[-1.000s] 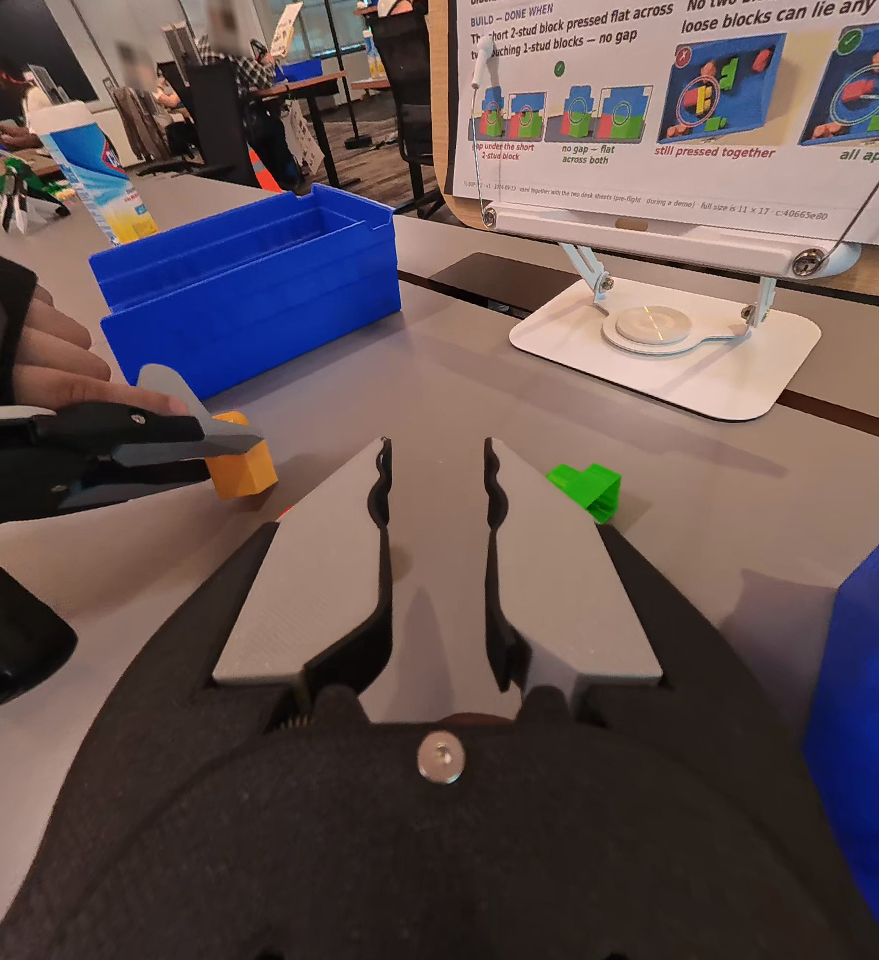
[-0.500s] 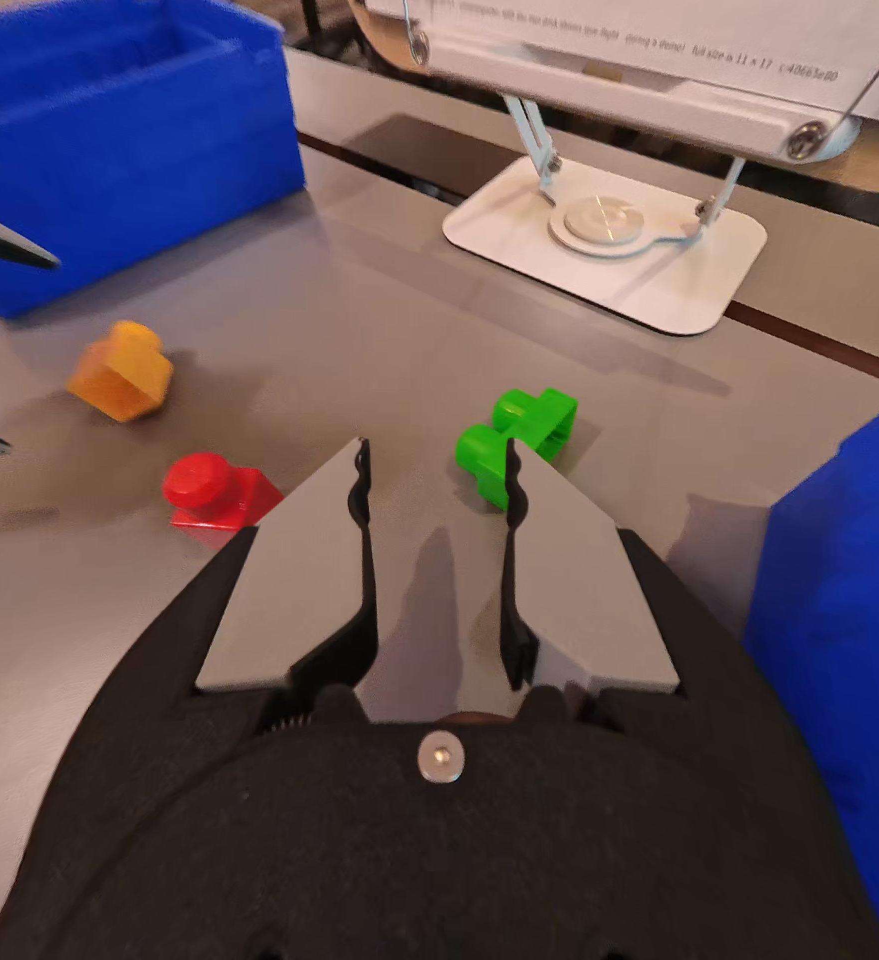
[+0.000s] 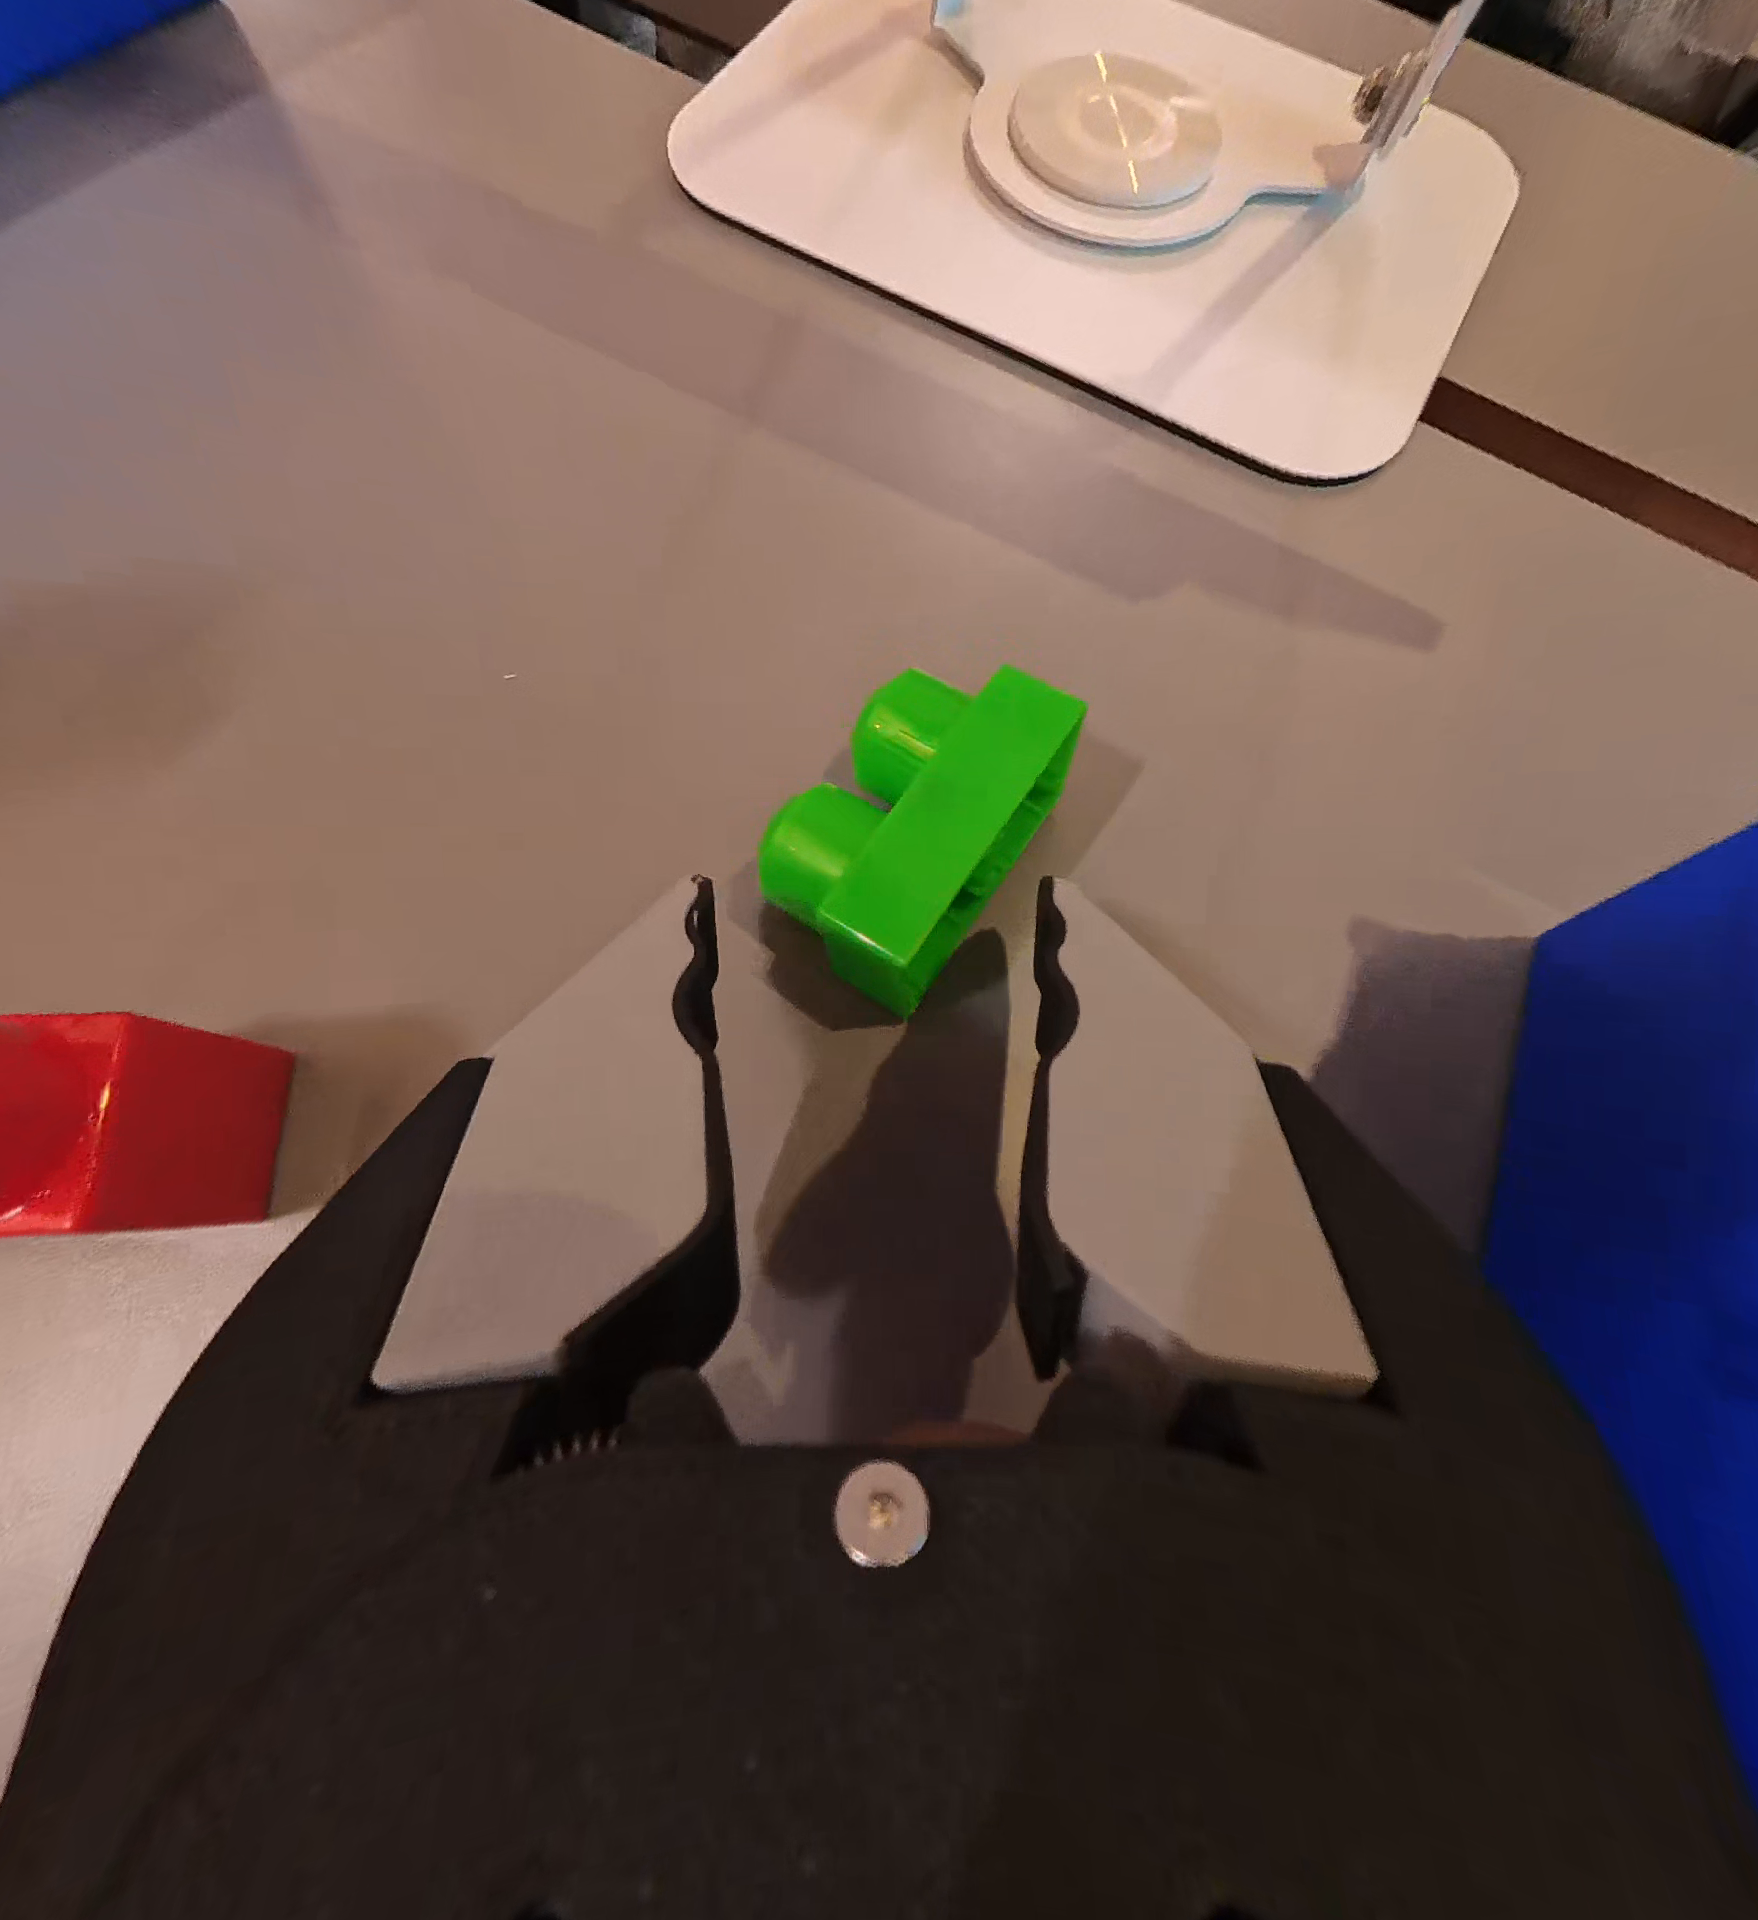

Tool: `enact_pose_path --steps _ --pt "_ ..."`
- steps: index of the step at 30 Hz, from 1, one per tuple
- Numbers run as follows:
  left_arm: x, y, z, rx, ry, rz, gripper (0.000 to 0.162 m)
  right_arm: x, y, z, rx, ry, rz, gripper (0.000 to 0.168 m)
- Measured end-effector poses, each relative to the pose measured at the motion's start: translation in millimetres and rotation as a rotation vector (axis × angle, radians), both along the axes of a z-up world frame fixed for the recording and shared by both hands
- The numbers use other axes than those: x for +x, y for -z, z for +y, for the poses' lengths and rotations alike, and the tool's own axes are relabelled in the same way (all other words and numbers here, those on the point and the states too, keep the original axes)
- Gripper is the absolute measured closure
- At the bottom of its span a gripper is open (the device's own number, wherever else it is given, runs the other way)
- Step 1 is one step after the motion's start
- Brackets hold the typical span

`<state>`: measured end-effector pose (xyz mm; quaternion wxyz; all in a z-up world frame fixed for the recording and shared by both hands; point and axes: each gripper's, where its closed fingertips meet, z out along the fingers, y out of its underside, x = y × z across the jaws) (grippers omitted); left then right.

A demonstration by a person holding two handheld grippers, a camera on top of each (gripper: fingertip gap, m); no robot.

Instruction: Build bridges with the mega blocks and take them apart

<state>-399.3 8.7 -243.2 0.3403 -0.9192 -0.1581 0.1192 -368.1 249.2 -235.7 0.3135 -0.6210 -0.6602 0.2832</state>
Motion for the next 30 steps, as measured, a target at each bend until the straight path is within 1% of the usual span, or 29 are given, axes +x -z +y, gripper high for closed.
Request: enact_pose_path --steps 1,3,6,7,10,12,14,15,17,19,20,21,23,24,28,30 --pt "-1.6 5.0 0.7 -0.010 -0.007 -0.025 0.080 -1.4 3.3 -0.6 0.003 0.001 -0.014 0.109" --pt "0.0 3.9 9.9 0.044 0.006 -0.080 0.083 -3.2 10.8 -1.1 0.008 -0.003 -0.043 0.111" --pt "-6.9 -1.2 15.7 0.080 -0.003 -0.071 0.092 -5.2 13.6 -0.8 -0.018 -0.012 -0.042 0.124" --pt "-7.6 -1.7 16.7 0.085 0.000 -0.073 0.096 -5.2 13.1 -0.3 -0.031 -0.013 -0.042 0.124" --pt "-8.8 -1.7 19.5 0.089 0.009 -0.083 0.096 -4.0 9.8 -3.9 -0.091 -0.036 -0.025 0.125" --pt "-8.7 -2.8 20.5 0.075 0.037 -0.056 0.097 -3.3 5.9 -11.6 -0.154 -0.076 -0.006 0.124" --pt "-8.0 -7.3 22.6 0.052 0.089 0.025 0.096 -1.0 3.4 -16.8 -0.196 -0.104 0.002 0.124" --pt "-7.8 -8.9 23.0 0.014 0.128 0.093 0.097 0.4 3.8 -17.5 -0.204 -0.110 -0.004 0.124" --pt "-13.6 -12.6 21.0 -0.121 0.203 0.319 0.096 2.2 3.8 -18.3 -0.223 -0.118 -0.004 0.124" --pt "-7.8 -16.0 26.2 -0.243 0.348 0.537 0.096 3.5 1.6 -19.9 -0.255 -0.126 -0.001 0.124" --pt "-3.2 -17.0 30.0 -0.288 0.415 0.621 0.096 3.7 -1.0 -21.8 -0.280 -0.133 0.005 0.124" --pt "3.6 -16.6 34.6 -0.314 0.478 0.670 0.096 4.0 -4.4 -24.0 -0.307 -0.141 0.014 0.124" --pt "22.7 -16.9 45.1 -0.294 0.598 0.689 0.096 5.1 -11.2 -30.1 -0.362 -0.167 0.028 0.125" --pt "28.7 -18.3 48.9 -0.276 0.624 0.686 0.096 5.9 -15.0 -34.0 -0.393 -0.183 0.036 0.125" --pt "42.7 -19.5 53.9 -0.216 0.678 0.655 0.096 9.3 -28.8 -46.8 -0.517 -0.233 0.068 0.125" --pt "50.6 -15.7 51.9 -0.223 0.711 0.669 0.096 11.0 -34.2 -50.9 -0.576 -0.249 0.080 0.125"
